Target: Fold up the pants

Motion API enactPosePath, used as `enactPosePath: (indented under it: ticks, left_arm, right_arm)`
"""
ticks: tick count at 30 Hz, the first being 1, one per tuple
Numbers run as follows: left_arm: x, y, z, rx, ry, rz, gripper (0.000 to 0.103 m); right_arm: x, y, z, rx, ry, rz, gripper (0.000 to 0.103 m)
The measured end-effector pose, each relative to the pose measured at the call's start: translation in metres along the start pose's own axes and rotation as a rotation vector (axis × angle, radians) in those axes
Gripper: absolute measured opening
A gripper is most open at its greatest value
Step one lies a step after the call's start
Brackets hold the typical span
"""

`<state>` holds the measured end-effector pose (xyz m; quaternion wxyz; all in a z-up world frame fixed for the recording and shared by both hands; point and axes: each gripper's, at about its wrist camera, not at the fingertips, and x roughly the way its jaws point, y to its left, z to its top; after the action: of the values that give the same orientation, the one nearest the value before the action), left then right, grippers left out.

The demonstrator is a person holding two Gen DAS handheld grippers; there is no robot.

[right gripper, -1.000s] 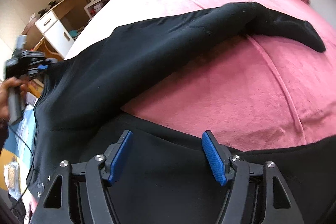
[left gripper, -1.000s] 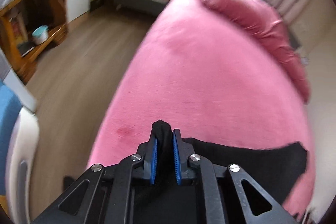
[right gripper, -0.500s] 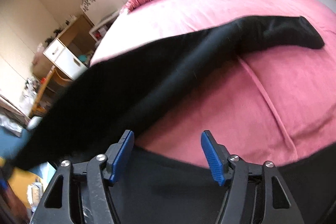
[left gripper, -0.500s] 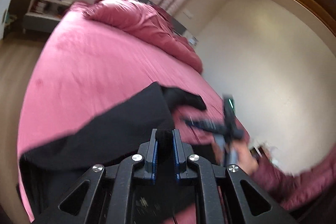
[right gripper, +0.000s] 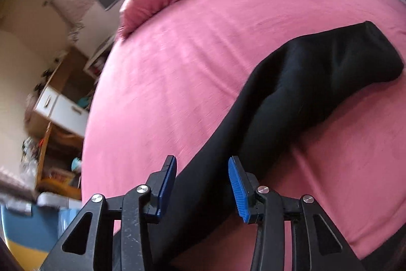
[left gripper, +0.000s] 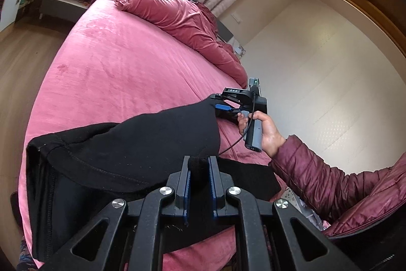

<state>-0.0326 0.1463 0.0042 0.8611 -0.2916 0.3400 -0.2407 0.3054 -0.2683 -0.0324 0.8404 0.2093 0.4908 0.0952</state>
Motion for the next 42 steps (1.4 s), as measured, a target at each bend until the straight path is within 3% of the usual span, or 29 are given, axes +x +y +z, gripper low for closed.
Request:
enactPosePath:
  ticks: [6, 7, 9, 11, 19, 25, 31, 37, 42]
  left_arm:
    - [0.004, 0.007, 0.015, -0.011, -0.01, 0.019, 0.012]
    - [0.004, 0.008, 0.018, -0.014, -0.013, 0.025, 0.012]
    - [0.003, 0.012, 0.023, -0.023, -0.021, 0.039, 0.012]
    - [0.002, 0.019, 0.035, -0.036, -0.036, 0.085, 0.012]
    - [-0.003, 0.069, 0.128, -0.111, -0.135, 0.321, 0.012]
    - [0.008, 0.09, 0.188, -0.129, -0.136, 0.403, 0.012]
    - [-0.003, 0.073, 0.167, -0.052, -0.12, 0.379, 0.012]
    - [-0.031, 0.062, 0.113, -0.061, -0.116, 0.327, 0.012]
    - [-0.043, 0.062, 0.055, -0.104, -0.077, 0.35, 0.012]
  right_arm:
    - [0.022, -0.009, 0.026, 0.023, 0.025, -0.078, 0.043]
    - [0.027, -0.01, 0.028, 0.024, 0.038, -0.08, 0.038]
    - [0.034, -0.011, 0.034, 0.017, 0.052, -0.089, 0.01]
    - [0.033, -0.014, 0.042, 0.005, 0.053, -0.084, 0.009]
    - [-0.034, -0.011, 0.043, -0.042, -0.064, 0.072, 0.008]
    - [-0.108, -0.01, 0.01, -0.114, -0.132, 0.205, 0.008]
    - [-0.162, -0.034, -0.065, -0.135, -0.122, 0.292, 0.008]
    - [-0.175, -0.059, -0.133, -0.139, -0.05, 0.261, 0.008]
    - [-0.168, -0.08, -0.18, -0.13, 0.023, 0.217, 0.008]
